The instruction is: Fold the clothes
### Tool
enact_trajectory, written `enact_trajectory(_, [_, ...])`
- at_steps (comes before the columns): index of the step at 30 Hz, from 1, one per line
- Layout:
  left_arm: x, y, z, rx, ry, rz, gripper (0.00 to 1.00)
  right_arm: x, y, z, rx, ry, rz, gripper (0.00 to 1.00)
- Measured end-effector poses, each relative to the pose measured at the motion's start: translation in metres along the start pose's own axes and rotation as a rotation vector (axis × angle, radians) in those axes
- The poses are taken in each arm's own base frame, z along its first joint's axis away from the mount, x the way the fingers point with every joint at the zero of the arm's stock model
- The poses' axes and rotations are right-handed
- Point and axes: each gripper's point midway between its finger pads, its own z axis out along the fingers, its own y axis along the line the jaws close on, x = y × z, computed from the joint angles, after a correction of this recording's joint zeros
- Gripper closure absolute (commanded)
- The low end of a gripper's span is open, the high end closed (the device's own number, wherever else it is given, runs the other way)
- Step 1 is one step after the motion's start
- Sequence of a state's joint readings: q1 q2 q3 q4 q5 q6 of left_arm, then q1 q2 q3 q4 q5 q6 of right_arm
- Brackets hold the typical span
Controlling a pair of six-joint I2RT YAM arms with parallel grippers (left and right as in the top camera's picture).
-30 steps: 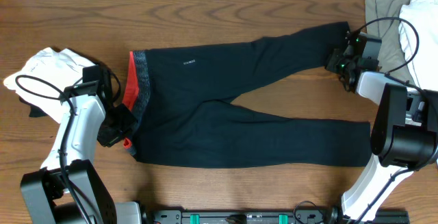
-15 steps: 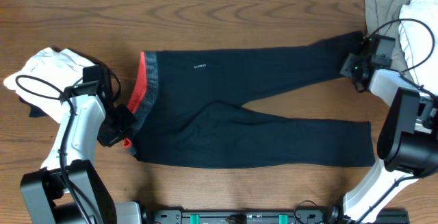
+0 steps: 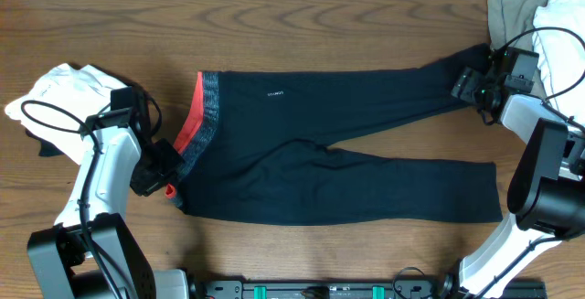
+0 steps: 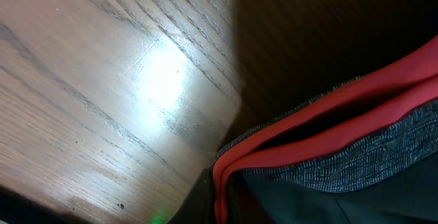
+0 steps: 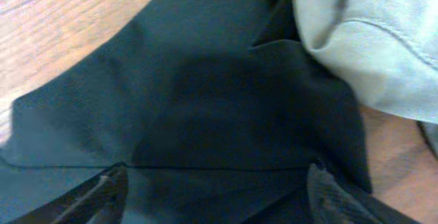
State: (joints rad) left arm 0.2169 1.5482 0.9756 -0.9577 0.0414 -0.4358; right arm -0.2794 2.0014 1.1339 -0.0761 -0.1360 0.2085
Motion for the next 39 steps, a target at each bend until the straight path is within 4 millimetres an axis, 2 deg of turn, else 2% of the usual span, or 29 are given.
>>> enact_trajectory(4, [0.000,0.000,0.000,0.000,0.000,0.000,0.93,0.003,0.019,-0.005,-0.061,0.015,-0.017,0.04])
enact_trajectory(7, [0.000,0.000,0.000,-0.001,0.000,0.000,0.93,-0.002,0.046,-0.019,-0.124,0.001,-0.063,0.01])
enact_trajectory(9, [0.001,0.001,0.000,-0.002,0.002,0.000,0.92,-0.013,0.069,-0.038,-0.175,-0.036,-0.101,0.01])
enact_trajectory(14, [-0.001,0.001,0.000,-0.008,-0.005,0.004,0.89,-0.038,0.132,-0.112,-0.305,-0.151,-0.242,0.01])
enact_trajectory(16, [-0.002,0.003,0.000,-0.015,-0.011,0.006,0.88,-0.037,0.148,-0.131,-0.329,-0.163,-0.291,0.01])
enact_trajectory(18, [-0.002,0.004,0.000,-0.020,-0.012,0.005,0.89,-0.027,0.154,-0.142,-0.328,-0.137,-0.322,0.01])
enact_trajectory(19, [-0.003,0.005,0.000,-0.022,-0.012,0.003,0.89,-0.020,0.154,-0.143,-0.316,-0.109,-0.328,0.01])
enact_trajectory(22, [-0.005,0.009,0.000,-0.025,-0.014,-0.015,0.88,0.006,0.135,-0.136,-0.238,0.005,-0.323,0.01])
enact_trajectory(28, [-0.016,0.037,0.000,-0.032,-0.012,-0.134,0.88,0.060,0.073,-0.139,-0.019,0.265,-0.216,0.01])
enact_trajectory(32, [-0.019,0.046,0.001,-0.020,-0.004,-0.191,0.89,0.083,0.040,-0.149,0.074,0.384,-0.136,0.01])
enact_trajectory(35, [-0.019,0.046,0.001,-0.014,0.000,-0.196,0.88,0.095,0.026,-0.157,0.110,0.449,-0.094,0.01])
enact_trajectory(39, [-0.016,0.045,0.001,-0.006,0.010,-0.196,0.88,0.117,0.017,-0.171,0.147,0.554,-0.051,0.01])
